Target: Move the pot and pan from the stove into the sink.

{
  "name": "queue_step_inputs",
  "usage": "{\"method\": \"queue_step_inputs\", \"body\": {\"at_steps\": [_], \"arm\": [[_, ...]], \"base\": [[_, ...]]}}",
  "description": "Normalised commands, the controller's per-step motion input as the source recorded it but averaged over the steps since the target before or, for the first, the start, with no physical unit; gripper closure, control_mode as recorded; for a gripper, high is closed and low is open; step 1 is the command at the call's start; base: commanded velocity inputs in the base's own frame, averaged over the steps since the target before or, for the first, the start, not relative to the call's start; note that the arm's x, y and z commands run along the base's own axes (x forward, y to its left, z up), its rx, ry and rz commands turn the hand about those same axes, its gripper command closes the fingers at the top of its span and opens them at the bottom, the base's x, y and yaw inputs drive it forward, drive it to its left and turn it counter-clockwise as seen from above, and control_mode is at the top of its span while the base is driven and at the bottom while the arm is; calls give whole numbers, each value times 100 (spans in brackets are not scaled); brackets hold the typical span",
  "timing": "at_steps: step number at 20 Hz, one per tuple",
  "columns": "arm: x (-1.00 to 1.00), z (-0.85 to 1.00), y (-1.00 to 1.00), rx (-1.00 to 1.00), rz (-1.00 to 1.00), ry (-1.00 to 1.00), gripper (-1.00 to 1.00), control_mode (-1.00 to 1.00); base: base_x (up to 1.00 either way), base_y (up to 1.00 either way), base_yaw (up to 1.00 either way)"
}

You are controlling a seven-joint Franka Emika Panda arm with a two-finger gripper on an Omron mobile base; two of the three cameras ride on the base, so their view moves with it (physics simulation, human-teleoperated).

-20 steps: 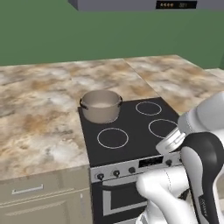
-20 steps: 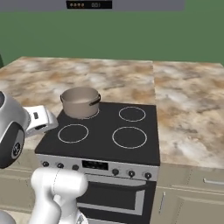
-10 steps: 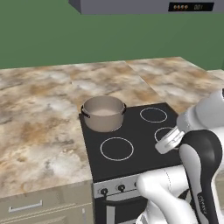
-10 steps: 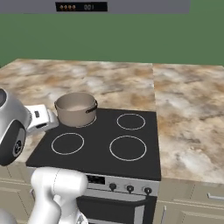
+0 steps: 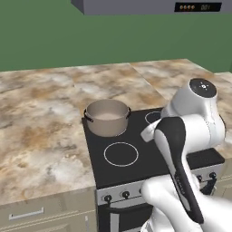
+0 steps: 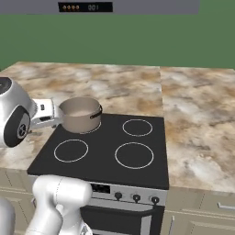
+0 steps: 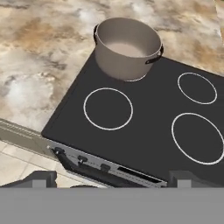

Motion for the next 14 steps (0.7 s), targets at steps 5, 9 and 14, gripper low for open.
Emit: {"method": "queue_step_inputs", "body": {"at_steps": [5,9,14], "arm": [[58,0,6,1,-21,9,-100,-100],[37,0,0,5,-19,5,-100,-100],[16,0,-13,13,-17,4,-100,-100]], "base": [[0,0,0],[0,0,0],[0,0,0]]}}
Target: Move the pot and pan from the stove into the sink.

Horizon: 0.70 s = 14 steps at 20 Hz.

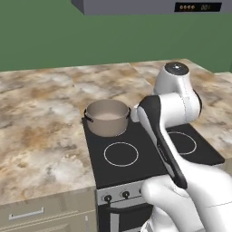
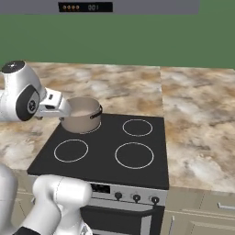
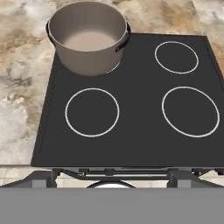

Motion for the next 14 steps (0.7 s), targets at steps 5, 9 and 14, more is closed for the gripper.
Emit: {"method": "queue_step_inputs", "body": {"at_steps": [5,9,14], "arm": [[1,0,-27,20,-17,1,-100,-100],[-4,0,-29,22,-12,-2,-100,-100],[5,0,-2,9,-3,-1,-100,-100]], "base": [[0,0,0],[0,0,0],[0,0,0]]}}
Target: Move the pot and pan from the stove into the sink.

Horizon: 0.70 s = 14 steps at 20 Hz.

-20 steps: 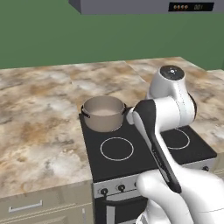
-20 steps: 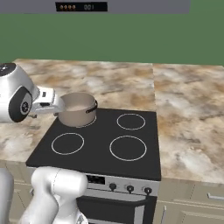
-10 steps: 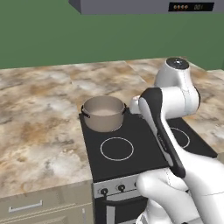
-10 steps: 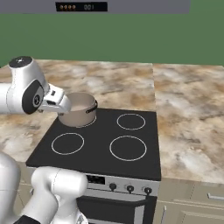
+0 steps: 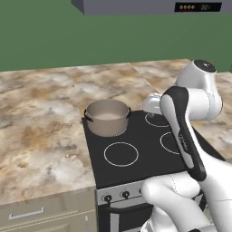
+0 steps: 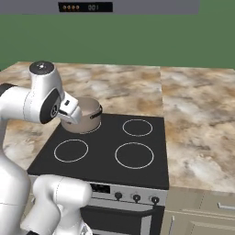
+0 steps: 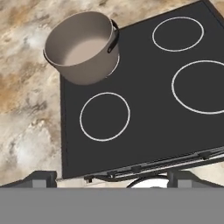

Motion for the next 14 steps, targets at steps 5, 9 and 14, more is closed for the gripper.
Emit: {"method": "queue_step_inputs", "body": {"at_steps": [5,9,14], "arm": [[26,-3,10,2,-6,0,-100,-100],[37,-12,15,0,-6,0,-100,-100],[35,-13,12,0,-6,0,-100,-100]], "base": [[0,0,0],[0,0,0],[0,0,0]]}}
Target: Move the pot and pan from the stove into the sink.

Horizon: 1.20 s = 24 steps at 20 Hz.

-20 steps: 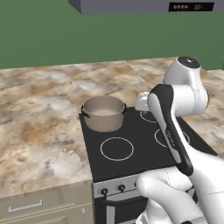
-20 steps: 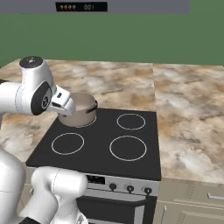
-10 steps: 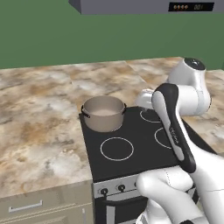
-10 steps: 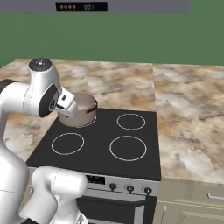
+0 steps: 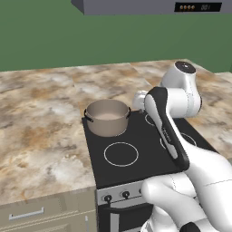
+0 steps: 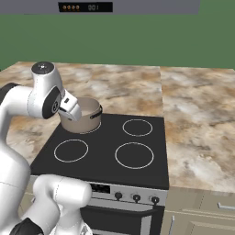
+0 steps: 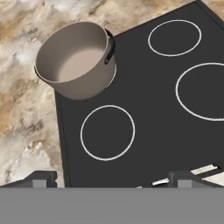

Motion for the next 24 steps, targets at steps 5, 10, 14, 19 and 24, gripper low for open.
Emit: {"method": "queue_step_inputs", "body": {"at_steps": [5,10,14,19,24], "arm": [[25,-15,10,0,-6,0,-100,-100],[29,-17,10,0,-7,1,-100,-100],[33,-21,12,0,-8,2,-100,-100],[33,-24,11,0,-8,3,-100,-100],[30,-33,9,0,-7,5,-100,-100]], "base": [[0,0,0],[0,0,0],[0,0,0],[0,0,0],[0,0,0]]}}
